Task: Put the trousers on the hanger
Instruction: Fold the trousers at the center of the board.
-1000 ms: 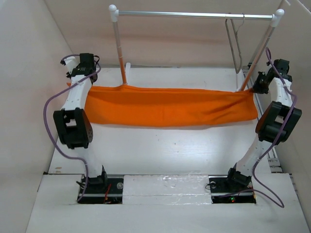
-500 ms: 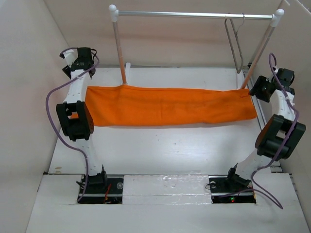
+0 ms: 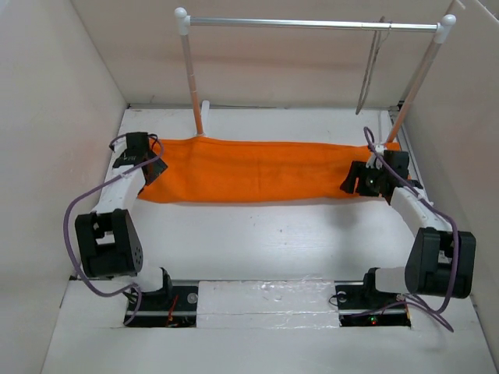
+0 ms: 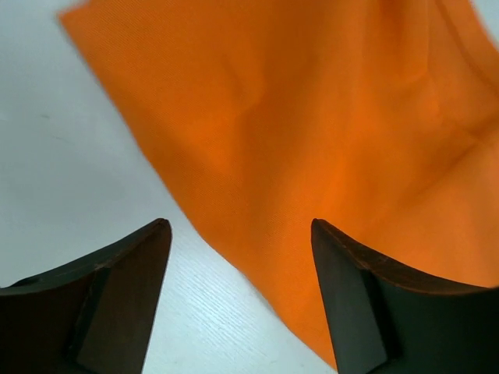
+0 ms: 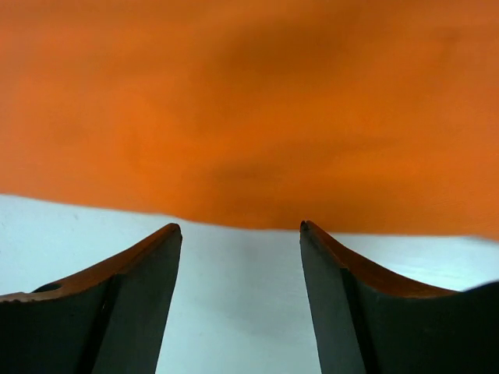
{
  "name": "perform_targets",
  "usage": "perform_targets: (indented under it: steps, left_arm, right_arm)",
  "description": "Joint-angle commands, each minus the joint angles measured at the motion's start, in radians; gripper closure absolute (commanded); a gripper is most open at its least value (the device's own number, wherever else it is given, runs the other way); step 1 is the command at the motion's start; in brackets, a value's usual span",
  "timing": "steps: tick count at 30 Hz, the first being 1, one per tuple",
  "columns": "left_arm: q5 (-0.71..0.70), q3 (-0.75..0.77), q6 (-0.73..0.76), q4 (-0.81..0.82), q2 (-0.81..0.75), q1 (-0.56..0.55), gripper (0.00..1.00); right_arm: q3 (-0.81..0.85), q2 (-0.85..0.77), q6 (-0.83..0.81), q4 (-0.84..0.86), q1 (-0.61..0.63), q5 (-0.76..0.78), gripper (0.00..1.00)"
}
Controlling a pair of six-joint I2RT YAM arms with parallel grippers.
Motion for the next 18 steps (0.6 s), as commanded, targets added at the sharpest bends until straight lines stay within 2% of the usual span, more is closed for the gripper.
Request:
perform_targets:
  steps: [1,6,11,15,18]
  left_arm:
    - [0.158,-0.018,-0.022,0.005,0.074,-0.005,0.3]
    - [0.251,-0.055,-0.033,0.023,0.132,-0.005,0.29]
    - [0.259,-0.071,-0.031,0.04,0.183,-0.005,0.29]
    - [0.184,-0.023,-0.028,0.048,0.264,-0.005,0.29]
    - [0.127,0.008,-0.05,0.04,0.317,-0.005,0.32]
  right_arm:
    - [-0.073,0.031,0.051,0.106,-0.016,-0.079,0.32]
    - [-0.134,0.008,0.126,0.137,-0.062,-0.065,0.3]
    - [-0.217,0.003,0.189,0.2,-0.125,-0.076,0.27]
    - [-0.209,0.113,0.221,0.304,-0.143,-0.079,0.25]
    - [-0.235,0.169,0.303,0.489,-0.156,-0.119,0.27]
